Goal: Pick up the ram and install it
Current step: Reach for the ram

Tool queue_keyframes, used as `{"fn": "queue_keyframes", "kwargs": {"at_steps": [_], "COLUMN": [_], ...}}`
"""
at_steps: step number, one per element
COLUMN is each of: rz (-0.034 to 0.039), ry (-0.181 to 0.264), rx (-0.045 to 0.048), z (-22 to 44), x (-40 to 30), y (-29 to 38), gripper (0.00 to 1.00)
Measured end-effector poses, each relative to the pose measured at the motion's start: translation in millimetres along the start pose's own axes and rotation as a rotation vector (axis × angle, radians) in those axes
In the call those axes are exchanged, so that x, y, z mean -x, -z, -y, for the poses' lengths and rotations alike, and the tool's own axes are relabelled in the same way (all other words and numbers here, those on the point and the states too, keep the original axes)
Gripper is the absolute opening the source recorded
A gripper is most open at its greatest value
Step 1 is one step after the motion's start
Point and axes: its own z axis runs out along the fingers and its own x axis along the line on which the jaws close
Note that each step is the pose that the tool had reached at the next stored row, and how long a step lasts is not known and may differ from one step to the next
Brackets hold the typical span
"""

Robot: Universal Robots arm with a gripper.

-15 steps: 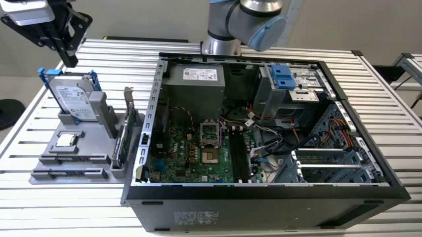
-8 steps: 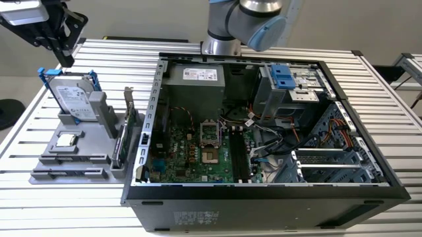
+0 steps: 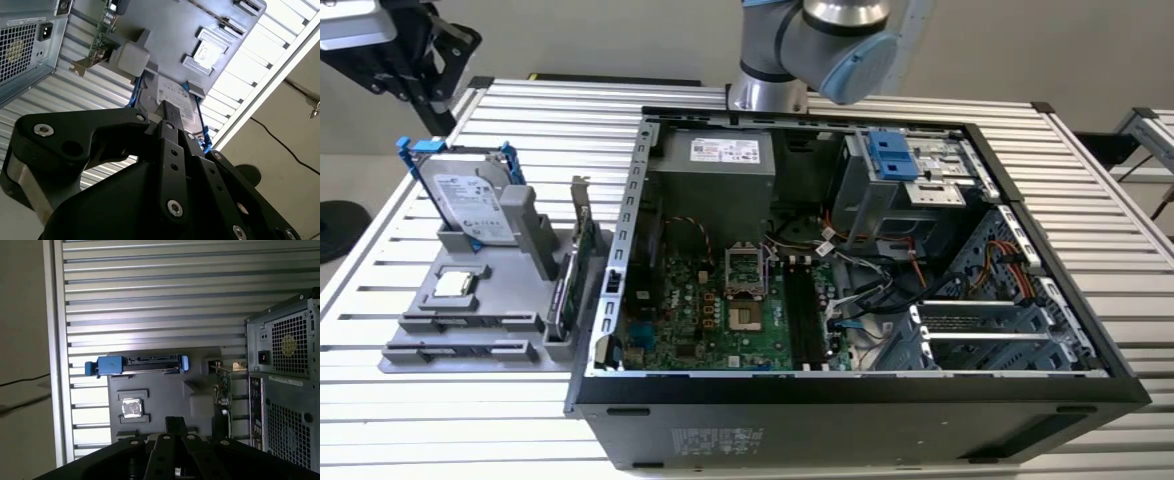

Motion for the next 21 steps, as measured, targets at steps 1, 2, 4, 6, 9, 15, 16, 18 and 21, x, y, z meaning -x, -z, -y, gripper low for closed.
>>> {"fn": "queue_keyframes", "kwargs": {"at_steps": [1, 2, 4, 6, 9, 15, 16, 18, 21], "rz": [-0.0001, 0.0000, -0.0001, -0.0001, -0.0002, -0.0014, -0.0018, -0.0024, -0.0024], "ry": [0.000, 0.000, 0.001, 0.002, 0.004, 0.026, 0.034, 0.047, 0.050], "rx": [0.0000, 0.0000, 0.0000, 0.0000, 0.0001, 0.0003, 0.0004, 0.0006, 0.0008], "z": [0.1, 0.2, 0.4, 0.5, 0.6, 0.7, 0.6, 0.6, 0.6], "x": [-1.3, -2.7, -5.1, -6.9, -8.4, -9.1, -9.1, -9.2, -9.2], "y": [0.0, 0.1, 0.1, 0.1, 0.0, -0.1, -0.1, -0.2, -0.2], "gripper": [0.00, 0.00, 0.00, 0.00, 0.00, 0.00, 0.00, 0.00, 0.00]}}
